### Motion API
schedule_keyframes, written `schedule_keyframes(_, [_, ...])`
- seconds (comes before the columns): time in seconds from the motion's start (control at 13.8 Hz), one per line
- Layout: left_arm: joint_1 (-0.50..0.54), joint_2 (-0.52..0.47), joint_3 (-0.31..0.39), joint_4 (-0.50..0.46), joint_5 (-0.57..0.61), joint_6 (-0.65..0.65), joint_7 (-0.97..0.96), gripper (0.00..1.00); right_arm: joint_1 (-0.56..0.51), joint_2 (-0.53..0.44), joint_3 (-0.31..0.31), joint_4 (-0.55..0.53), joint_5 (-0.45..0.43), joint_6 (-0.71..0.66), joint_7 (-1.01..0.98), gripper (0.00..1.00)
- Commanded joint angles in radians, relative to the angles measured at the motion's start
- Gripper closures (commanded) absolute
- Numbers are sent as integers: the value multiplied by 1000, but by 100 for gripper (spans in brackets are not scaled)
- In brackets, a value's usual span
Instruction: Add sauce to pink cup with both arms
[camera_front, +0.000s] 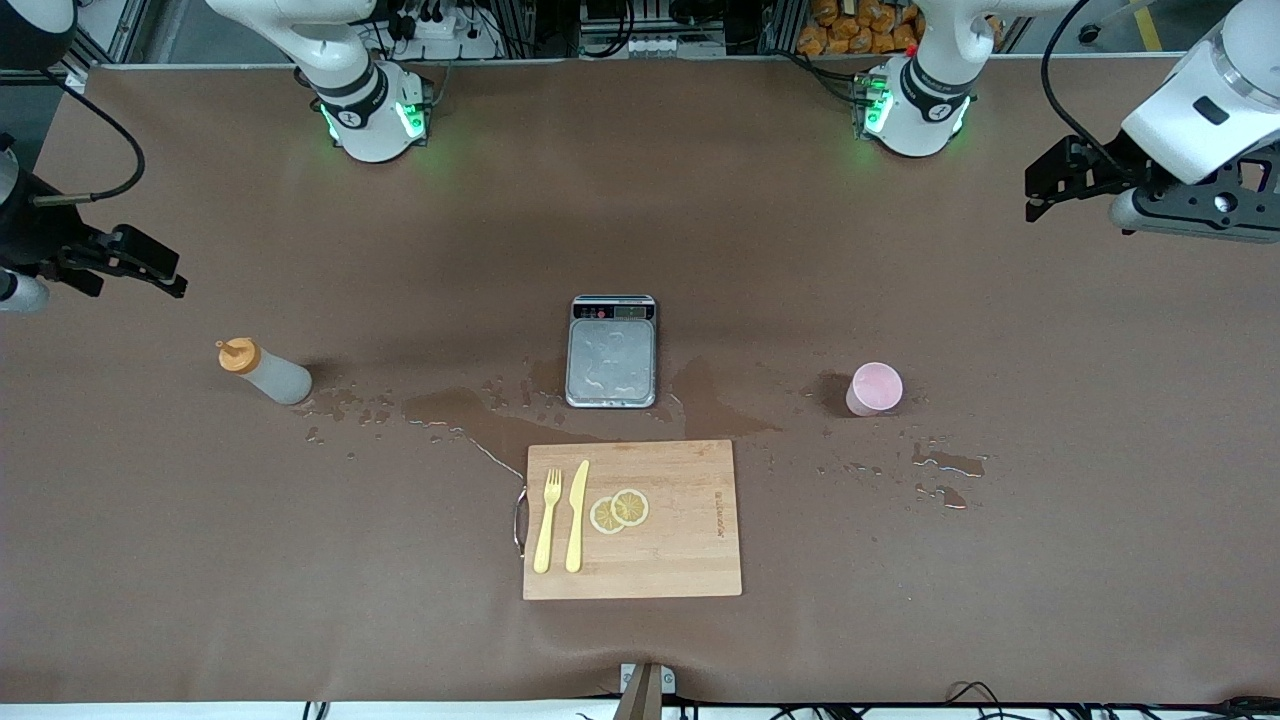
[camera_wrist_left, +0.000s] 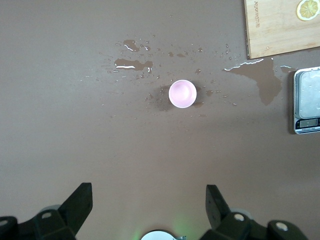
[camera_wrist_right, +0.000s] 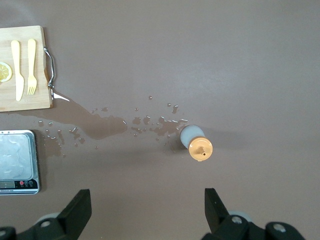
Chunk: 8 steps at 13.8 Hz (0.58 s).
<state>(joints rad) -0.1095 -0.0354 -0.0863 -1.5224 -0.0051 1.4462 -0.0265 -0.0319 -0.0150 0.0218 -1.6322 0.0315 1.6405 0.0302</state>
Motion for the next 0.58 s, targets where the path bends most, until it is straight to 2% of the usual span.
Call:
schedule_keyframes(0.0, [2,8,-3,19,-12,-21,-12,0,-5,10,3,22,4,-5,-4,0])
schedule_keyframes(0.51, [5,9,-3,21,-18,-49,-1,0,-14,21,1,18,1,-7,-3,0])
